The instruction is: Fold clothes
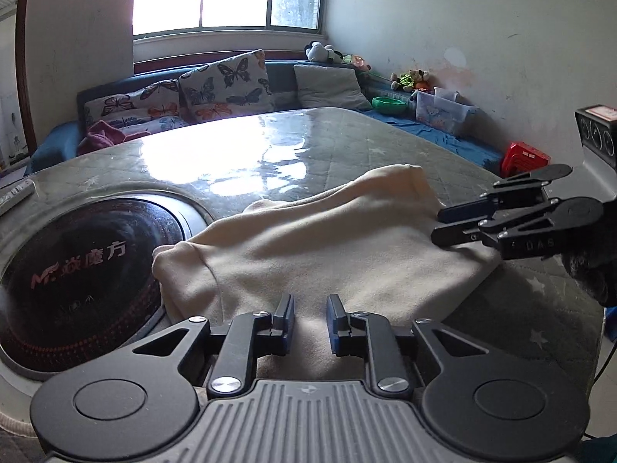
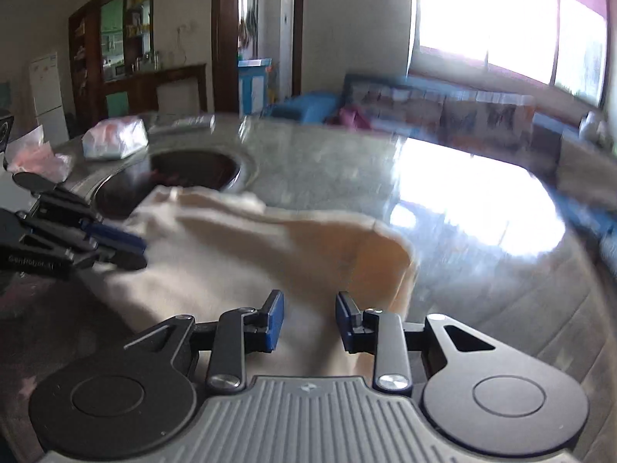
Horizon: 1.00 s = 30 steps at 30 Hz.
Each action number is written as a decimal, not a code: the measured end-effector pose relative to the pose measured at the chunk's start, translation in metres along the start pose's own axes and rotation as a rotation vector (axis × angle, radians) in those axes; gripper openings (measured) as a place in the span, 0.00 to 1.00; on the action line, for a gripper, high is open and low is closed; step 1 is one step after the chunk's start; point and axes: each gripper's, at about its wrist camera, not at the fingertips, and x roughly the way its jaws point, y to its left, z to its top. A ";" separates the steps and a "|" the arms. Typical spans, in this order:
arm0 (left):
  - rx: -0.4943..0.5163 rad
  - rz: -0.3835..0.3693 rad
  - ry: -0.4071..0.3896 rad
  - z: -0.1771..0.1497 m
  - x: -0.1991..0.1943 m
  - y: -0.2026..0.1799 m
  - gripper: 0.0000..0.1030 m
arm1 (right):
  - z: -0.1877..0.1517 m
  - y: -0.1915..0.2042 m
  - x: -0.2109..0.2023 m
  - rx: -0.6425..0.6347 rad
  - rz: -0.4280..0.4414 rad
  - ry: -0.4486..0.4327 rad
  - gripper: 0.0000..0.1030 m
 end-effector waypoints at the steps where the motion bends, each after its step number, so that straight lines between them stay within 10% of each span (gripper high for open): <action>1: -0.002 -0.007 0.003 0.000 -0.001 -0.001 0.20 | -0.003 0.001 -0.001 0.006 0.006 0.010 0.29; 19: 0.039 -0.135 -0.004 -0.001 -0.036 -0.024 0.25 | -0.011 0.001 -0.062 0.064 0.097 0.043 0.29; 30: -0.001 -0.152 -0.012 0.031 0.025 -0.041 0.29 | 0.011 -0.020 0.004 0.125 0.090 0.074 0.15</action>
